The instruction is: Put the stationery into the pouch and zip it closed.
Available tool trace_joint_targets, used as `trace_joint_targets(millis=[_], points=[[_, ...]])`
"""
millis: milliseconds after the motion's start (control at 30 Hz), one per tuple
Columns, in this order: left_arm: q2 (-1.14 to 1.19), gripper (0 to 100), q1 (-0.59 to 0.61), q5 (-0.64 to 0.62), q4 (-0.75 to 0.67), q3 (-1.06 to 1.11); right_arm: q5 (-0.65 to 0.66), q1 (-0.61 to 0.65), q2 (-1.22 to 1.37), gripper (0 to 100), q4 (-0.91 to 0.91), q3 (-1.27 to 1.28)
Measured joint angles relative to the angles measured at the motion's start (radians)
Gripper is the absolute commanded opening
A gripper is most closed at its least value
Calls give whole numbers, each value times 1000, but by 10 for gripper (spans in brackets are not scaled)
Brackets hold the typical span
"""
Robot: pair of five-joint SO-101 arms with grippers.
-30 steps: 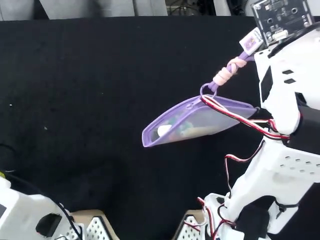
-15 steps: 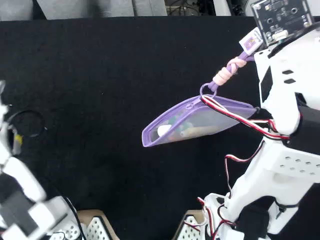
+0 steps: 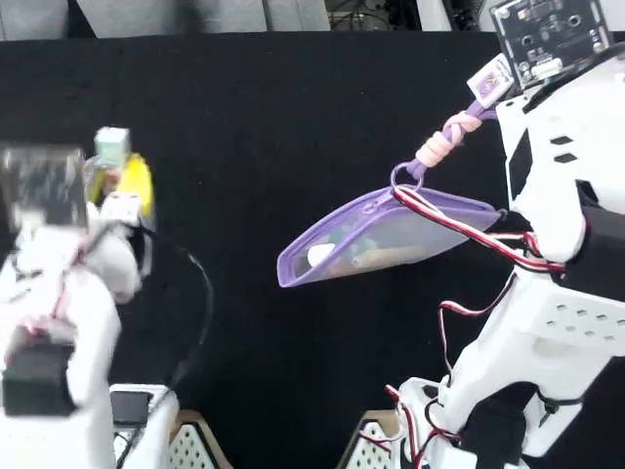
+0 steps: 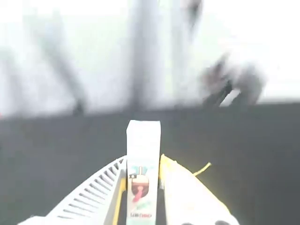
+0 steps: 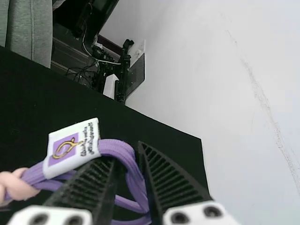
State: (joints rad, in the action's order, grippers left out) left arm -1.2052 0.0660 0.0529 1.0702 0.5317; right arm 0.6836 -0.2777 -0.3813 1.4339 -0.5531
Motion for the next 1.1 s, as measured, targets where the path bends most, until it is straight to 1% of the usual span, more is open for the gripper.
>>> trace_joint_targets(millis=[167, 233, 333, 433, 500, 567, 833, 967, 1100], points=[[-250, 29, -229, -181, -258, 233, 0, 0, 0, 11, 0, 0], [-331, 29, -331, -213, -341, 324, 0, 0, 0, 11, 0, 0], [-408, 29, -499, -189, -443, 443, 0, 0, 0, 11, 0, 0], [-443, 29, -661, -92, -537, 569, 0, 0, 0, 11, 0, 0], [-443, 29, -746, -43, -583, 640, 0, 0, 0, 11, 0, 0], [-445, 29, -801, -26, -624, 672, 0, 0, 0, 11, 0, 0], [-445, 29, -815, 26, -727, 755, 0, 0, 0, 11, 0, 0], [-446, 29, -726, 25, -776, 806, 0, 0, 0, 11, 0, 0], [-450, 29, -690, 0, -850, 885, 0, 0, 0, 11, 0, 0]])
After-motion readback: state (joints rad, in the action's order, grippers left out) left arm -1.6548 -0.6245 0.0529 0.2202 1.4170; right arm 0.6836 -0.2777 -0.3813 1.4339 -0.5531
